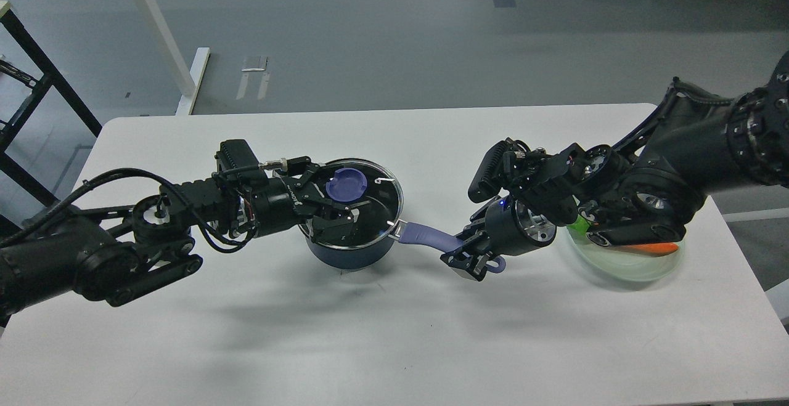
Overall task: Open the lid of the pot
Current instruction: 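Lift the glass lid off the pot with the left gripper, then lower the lid onto the table beside the pot and release it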
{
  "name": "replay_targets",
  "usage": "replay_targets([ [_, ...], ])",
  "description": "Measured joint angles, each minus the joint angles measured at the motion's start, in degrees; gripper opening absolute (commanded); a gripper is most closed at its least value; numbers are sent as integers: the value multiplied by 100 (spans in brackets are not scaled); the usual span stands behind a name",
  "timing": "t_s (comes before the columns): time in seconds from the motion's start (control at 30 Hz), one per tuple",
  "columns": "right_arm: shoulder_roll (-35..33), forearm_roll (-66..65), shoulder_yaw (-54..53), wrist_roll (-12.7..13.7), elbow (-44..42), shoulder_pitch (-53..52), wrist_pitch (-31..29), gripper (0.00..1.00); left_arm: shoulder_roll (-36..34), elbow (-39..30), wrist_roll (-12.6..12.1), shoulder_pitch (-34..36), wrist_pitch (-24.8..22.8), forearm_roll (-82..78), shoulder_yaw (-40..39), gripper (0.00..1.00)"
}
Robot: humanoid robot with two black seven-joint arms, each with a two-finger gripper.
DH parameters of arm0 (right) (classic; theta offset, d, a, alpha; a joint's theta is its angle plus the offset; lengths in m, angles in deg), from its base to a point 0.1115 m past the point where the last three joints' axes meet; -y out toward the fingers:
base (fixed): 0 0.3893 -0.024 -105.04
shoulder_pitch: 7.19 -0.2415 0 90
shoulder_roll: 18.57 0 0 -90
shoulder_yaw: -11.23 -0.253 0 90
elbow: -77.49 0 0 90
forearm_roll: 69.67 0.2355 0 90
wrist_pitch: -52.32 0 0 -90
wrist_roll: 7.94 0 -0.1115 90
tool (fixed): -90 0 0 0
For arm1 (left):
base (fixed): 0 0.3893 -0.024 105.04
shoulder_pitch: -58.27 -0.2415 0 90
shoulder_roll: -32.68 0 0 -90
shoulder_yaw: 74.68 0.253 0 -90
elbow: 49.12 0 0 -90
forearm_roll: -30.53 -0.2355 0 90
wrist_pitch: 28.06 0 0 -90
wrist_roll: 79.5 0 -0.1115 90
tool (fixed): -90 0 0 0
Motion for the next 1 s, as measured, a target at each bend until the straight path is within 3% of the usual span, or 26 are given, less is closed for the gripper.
replay_targets([
  [0.1, -1, 0, 0, 0, 0, 0, -2, 21, -1, 5, 0, 10, 0, -4, 0, 52],
  [0.27, -1, 0, 0, 0, -4, 0, -5, 21, -22, 17, 20, 26, 1, 12, 0, 42],
  [0.43, -16, 20, -7, 0, -8, -4, -4, 21, -280, -143, 37, 83, 1, 48, -54, 42],
  [0.67, -115, 36, -9, 0, -1, -8, -4, 21, -1702, -808, 167, 276, -30, 568, -72, 42],
  [0.83, -146, 35, -18, 0, 2, -8, -1, 21, -2576, -646, 341, 104, -26, 691, 85, 42],
  [1.0, -136, 36, -26, 1, 2, -2, 0, 21, -2787, -239, 367, -407, 245, 698, 298, 42],
])
